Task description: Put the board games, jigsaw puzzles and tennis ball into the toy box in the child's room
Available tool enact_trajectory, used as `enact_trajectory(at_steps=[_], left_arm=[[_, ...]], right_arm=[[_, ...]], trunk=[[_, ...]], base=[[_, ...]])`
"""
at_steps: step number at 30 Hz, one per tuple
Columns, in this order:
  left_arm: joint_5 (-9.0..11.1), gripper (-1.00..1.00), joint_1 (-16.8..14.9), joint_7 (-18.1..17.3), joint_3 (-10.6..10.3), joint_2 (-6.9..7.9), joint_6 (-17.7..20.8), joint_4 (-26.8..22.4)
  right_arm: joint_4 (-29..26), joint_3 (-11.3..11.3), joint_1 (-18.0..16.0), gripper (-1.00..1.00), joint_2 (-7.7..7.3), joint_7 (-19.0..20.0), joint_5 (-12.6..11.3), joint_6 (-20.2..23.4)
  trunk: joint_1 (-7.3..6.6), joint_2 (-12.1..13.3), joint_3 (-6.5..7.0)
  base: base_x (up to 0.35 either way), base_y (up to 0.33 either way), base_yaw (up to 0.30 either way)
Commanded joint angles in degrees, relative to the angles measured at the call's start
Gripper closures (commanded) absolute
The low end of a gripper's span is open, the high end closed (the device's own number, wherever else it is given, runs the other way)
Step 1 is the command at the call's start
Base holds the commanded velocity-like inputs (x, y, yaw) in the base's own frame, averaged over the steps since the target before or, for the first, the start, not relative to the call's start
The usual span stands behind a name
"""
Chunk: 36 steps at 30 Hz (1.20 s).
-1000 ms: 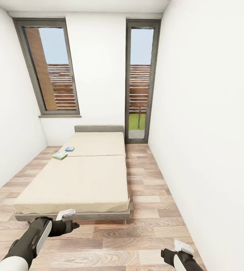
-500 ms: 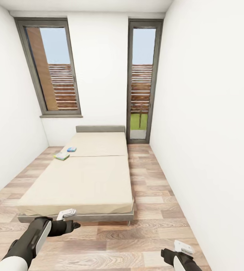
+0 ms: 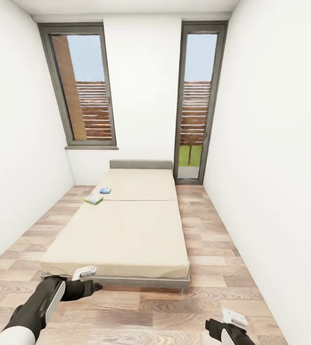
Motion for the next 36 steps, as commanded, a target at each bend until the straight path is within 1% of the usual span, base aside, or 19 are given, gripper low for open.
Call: enact_trajectory(at_steps=[1,4,8,9,10,11,13,14,17,19,22,23,24,25,27,28,30,33,36], left_arm=[[0.34,-1.0,-0.07,-0.04,0.13,0.01,0.39,-0.03],[0.37,-1.0,-0.06,-0.15,0.16,0.18,0.39,-0.03],[0.69,-1.0,-0.07,-0.45,0.18,1.32,0.48,-0.03],[0.76,-1.0,-0.05,-1.2,0.18,1.91,0.53,-0.03],[0.79,-1.0,-0.06,-1.86,0.2,2.15,0.54,-0.03],[0.81,-1.0,-0.06,-3.84,0.23,2.54,0.58,-0.03],[0.78,-1.0,-0.04,-6.52,0.29,2.88,0.61,-0.03],[0.73,-1.0,-0.05,-13.31,0.44,4.14,0.82,-0.03],[0.73,-1.0,-0.08,-18.85,0.51,5.3,0.99,-0.01],[0.71,-1.0,-0.12,-22.46,0.57,6.04,1.06,-0.02],[0.72,-1.0,-0.19,-28.06,0.64,7.34,1.24,-0.27],[0.72,-1.0,-0.22,-31.51,0.65,8.27,1.28,-0.43],[0.71,-1.0,-0.23,-33.07,0.65,8.66,1.26,-0.49],[0.68,-1.0,-0.25,-35.79,0.64,9.23,1.2,-0.58],[0.67,-1.0,-0.26,-37.97,0.63,9.68,1.1,-0.63],[0.66,-1.0,-0.26,-39.58,0.66,10.09,1.03,-0.67],[0.68,-1.0,-0.27,-41.22,0.69,10.95,0.95,-0.7],[0.71,-1.0,-0.27,-42.29,0.7,11.67,0.93,-0.72],[0.72,-1.0,-0.27,-42.71,0.71,11.87,0.93,-0.73]], right_arm=[[-0.15,-0.07,-0.02,-1.0,0.03,-0.32,-0.57,0.22],[-0.14,-0.07,-0.02,-1.0,0.03,-0.28,-0.51,0.2],[-0.15,-0.07,-0.02,-1.0,0.0,-0.17,-0.46,0.19],[-0.23,-0.07,-0.02,-1.0,0.01,-0.13,-0.45,0.2],[-0.28,-0.05,-0.02,-1.0,0.02,-0.11,-0.43,0.2],[-0.43,0.02,-0.02,-1.0,0.04,-0.13,-0.38,0.19],[-0.68,0.08,-0.02,-1.0,0.09,-0.16,-0.33,0.21],[-2.66,0.5,-0.02,-1.0,0.29,-0.2,-0.33,1.01],[-6.07,1.16,-0.02,-1.0,0.57,-0.21,-0.41,2.69],[-9.03,1.52,-0.02,-1.0,0.71,-0.22,-0.63,4.86],[-15.19,1.73,-0.02,-1.0,0.83,-0.15,-1.02,10.19],[-19.94,1.79,-0.02,-1.0,0.91,0.05,-1.3,13.78],[-22.49,1.86,-0.02,-1.0,0.96,0.22,-1.5,15.47],[-27.66,2.07,-0.02,-1.0,1.17,0.65,-2.06,18.51],[-32.39,2.22,-0.02,-1.0,1.61,1.13,-2.89,20.94],[-36.21,2.28,-0.02,-1.0,2.22,1.59,-3.93,22.71],[-39.75,2.33,0.05,-1.0,2.96,2.22,-5.32,24.18],[-41.84,2.42,0.26,-1.0,3.4,2.82,-6.31,25.21],[-43.01,2.45,0.35,-1.0,3.45,3.06,-6.63,25.79]], trunk=[[0.06,-0.13,-0.14],[0.06,-0.13,-0.15],[0.06,-0.13,-0.15],[0.06,-0.13,-0.15],[0.06,-0.13,-0.15],[0.06,-0.13,-0.15],[0.06,-0.13,-0.15],[0.06,-0.13,-0.15],[0.06,-0.13,-0.15],[0.06,-0.13,-0.15],[0.06,-0.13,-0.15],[0.06,-0.13,-0.15],[0.06,-0.13,-0.15],[0.06,-0.13,-0.15],[0.06,-0.13,-0.15],[0.06,-0.13,-0.15],[0.06,-0.13,-0.15],[0.06,-0.13,-0.15],[0.06,-0.13,-0.15]], base=[[0.177,0.218,0.062],[0.167,0.17,0.04],[0.13,0.067,0.015],[0.114,0.03,0.007],[0.109,0.024,0.005],[0.084,0.015,0.003],[0.061,0.011,0.002],[0.022,0.004,0.001],[0.031,0.003,0.001],[0.052,0.001,0.0],[0.06,0.001,0.0],[0.07,0.0,0.0],[0.076,0.0,0.0],[0.072,0.0,0.0],[0.056,0.0,0.0],[0.032,0.0,0.0],[0.021,0.0,0.0],[0.01,0.0,0.0],[0.004,0.0,0.0]])
